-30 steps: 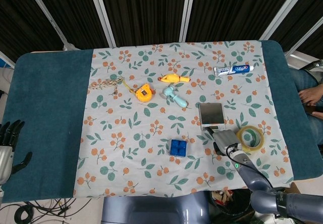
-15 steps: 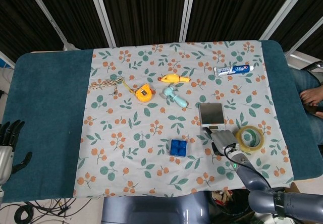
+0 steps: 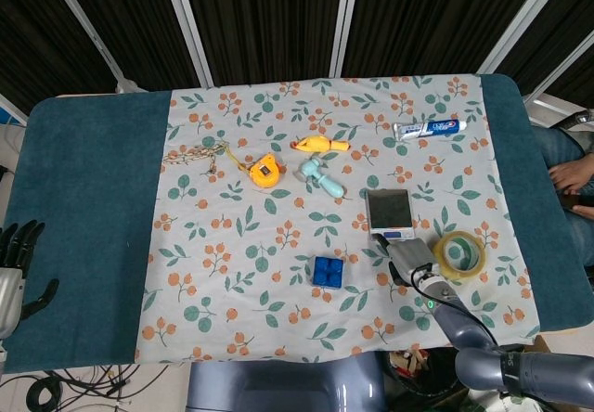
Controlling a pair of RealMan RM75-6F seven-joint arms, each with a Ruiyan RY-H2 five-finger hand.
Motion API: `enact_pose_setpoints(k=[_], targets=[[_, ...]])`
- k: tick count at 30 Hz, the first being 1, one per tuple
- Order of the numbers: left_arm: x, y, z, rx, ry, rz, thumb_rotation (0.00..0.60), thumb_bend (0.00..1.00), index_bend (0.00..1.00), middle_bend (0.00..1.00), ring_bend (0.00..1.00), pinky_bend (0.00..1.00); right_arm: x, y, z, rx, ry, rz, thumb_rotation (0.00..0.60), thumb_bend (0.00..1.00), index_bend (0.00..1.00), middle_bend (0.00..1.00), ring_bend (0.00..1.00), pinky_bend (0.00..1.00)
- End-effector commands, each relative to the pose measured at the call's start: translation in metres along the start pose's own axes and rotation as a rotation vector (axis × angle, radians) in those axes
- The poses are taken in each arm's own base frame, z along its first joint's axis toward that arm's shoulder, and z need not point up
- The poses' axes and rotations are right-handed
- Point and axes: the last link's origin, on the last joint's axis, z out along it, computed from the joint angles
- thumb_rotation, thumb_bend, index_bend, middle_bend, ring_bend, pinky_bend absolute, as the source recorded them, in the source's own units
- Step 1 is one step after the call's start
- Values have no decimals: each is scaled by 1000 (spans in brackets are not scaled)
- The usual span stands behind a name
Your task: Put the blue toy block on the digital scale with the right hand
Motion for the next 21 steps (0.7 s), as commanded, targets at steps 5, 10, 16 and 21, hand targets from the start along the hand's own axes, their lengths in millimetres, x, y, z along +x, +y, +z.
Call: enact_pose_setpoints(k=[5,10,16,21], targets=[[0,0,0,0,2,2,600,293,36,60,10,35,-2,0,1,-2,-15,-24,600,716,324,731,757,774],[0,0,0,-1,1,3,600,293,36,60,10,35,-2,-2,2,-3,-20,-31,600,717,339,731,757,774],[0,0,0,-2,2,3,600,293,36,60,10,35,8,-7,2,3,33,-6,600,712,218,730,761,774],[0,0,-1,-2,2,3,600,293,36,59,10,35,16,-10,2,6,71,-7,600,693,136,698,754,774]])
